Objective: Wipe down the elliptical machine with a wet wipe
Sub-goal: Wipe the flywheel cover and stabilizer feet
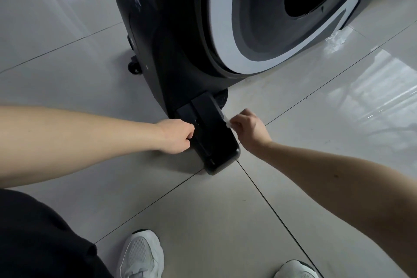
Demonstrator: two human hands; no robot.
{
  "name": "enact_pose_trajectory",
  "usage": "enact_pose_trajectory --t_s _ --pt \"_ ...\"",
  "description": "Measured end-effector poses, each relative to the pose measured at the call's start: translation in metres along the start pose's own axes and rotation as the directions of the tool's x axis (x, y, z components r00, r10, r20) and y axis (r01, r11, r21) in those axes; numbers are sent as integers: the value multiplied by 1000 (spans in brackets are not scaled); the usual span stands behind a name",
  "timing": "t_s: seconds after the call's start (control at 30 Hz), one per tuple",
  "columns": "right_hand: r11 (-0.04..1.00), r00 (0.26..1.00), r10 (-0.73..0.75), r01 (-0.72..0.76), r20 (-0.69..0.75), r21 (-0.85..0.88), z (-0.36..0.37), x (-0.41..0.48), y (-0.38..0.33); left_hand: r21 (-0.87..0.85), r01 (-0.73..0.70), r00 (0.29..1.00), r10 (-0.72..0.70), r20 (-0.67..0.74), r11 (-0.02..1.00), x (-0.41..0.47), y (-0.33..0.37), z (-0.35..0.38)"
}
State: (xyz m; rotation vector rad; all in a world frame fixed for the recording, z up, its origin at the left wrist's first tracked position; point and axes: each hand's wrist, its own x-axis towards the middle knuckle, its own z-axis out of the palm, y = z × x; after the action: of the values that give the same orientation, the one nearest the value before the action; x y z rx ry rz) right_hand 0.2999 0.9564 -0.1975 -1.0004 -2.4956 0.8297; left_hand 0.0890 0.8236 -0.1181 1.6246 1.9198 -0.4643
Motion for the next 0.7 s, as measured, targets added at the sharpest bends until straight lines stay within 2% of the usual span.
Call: enact_pose_trajectory --t_s 0.1,0.2,0.27,0.37,0.43,0.5,0.6,0.7 --pt "1000 999 1 -1 -52 7 12 35 -22 2 24 1000 -24 -6 1000 -6 -9 2" --pt "998 998 -52 53 26 -37 25 36 -40 14 50 999 -50 18 999 -15 -22 6" --pt "986 984 -161 164 77 -41 33 10 -44 16 68 997 -69 32 998 -20 -29 7" --pt "903 872 -402 428 278 -36 30 -38 -42 1 101 994 -101 44 995 -25 -39 10" --pt "879 825 -442 477 352 -15 24 -42 -41 16 115 991 -116 61 993 -27 -44 13" --pt "892 849 -419 451 321 -30 24 -19 -47 46 122 988 -126 91 991 -27 -48 18" --pt "920 912 -378 389 161 -44 45 33 -62 92 110 981 -123 150 990 -25 -51 20" --pt "941 936 -328 335 130 -42 70 66 -78 67 108 974 -119 193 992 -16 -53 22"
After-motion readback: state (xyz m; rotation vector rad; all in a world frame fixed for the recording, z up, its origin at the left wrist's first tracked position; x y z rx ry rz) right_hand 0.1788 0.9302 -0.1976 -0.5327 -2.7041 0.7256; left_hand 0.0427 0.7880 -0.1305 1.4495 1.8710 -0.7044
